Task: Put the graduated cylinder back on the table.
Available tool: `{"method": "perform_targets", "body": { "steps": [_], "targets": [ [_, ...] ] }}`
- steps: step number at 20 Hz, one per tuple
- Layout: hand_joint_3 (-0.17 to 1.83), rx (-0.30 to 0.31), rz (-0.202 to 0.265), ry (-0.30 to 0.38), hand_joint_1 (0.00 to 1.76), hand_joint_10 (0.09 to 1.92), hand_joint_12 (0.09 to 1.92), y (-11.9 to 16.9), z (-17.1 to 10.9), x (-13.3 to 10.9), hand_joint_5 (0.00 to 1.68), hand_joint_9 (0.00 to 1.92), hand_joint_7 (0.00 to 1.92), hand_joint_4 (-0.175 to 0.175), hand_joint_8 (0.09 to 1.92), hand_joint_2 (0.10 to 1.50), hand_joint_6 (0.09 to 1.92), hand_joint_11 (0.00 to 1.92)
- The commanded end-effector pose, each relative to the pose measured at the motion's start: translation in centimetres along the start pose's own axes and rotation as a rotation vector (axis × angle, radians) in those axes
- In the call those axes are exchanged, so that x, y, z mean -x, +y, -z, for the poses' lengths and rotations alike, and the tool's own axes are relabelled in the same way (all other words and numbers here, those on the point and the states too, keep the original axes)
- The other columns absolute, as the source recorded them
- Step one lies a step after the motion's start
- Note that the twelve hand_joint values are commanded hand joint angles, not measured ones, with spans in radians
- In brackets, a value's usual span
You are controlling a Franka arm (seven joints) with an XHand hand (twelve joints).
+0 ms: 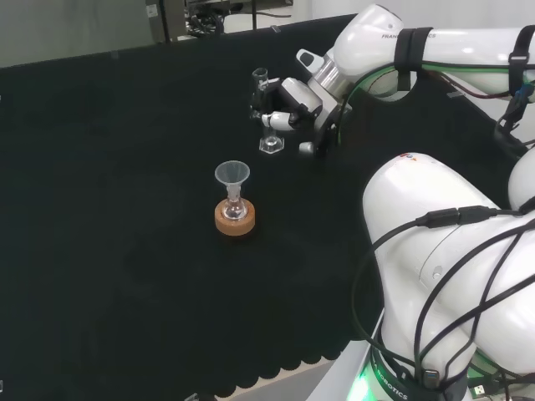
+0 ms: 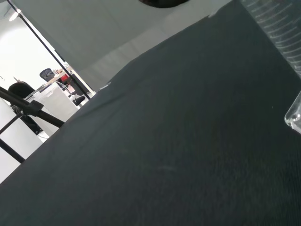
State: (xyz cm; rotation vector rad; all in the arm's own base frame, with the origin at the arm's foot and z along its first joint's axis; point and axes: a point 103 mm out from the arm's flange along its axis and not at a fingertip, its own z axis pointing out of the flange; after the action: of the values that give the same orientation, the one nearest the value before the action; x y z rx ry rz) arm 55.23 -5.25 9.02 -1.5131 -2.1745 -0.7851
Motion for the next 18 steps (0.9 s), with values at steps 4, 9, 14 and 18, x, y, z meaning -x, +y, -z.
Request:
{"method": "perform_targets", "body": {
  "steps": [4, 9, 14, 18],
  "targets": [
    [0.21, 0.03, -0.031, 0.047, 1.14, 0.09, 0.77, 0.1, -0.5, 1.2, 0.91, 1.38, 1.15, -0.175, 0.38, 1.06, 1.15, 1.18],
    [0.21, 0.03, -0.024, 0.057, 1.14, 0.09, 0.77, 0.1, -0.9, 1.7, 0.9, 1.38, 1.14, -0.175, 0.38, 1.06, 1.15, 1.18],
    [0.21, 0.012, -0.021, 0.053, 1.13, 0.09, 0.78, 0.0, -1.1, 1.7, 0.9, 1.37, 1.12, -0.175, 0.41, 1.07, 1.16, 1.17],
    [0.2, 0.021, -0.023, 0.058, 1.13, 0.09, 0.79, 0.0, -1.3, 1.8, 0.89, 1.37, 1.11, -0.175, 0.44, 1.07, 1.17, 1.16]
  ]
}}
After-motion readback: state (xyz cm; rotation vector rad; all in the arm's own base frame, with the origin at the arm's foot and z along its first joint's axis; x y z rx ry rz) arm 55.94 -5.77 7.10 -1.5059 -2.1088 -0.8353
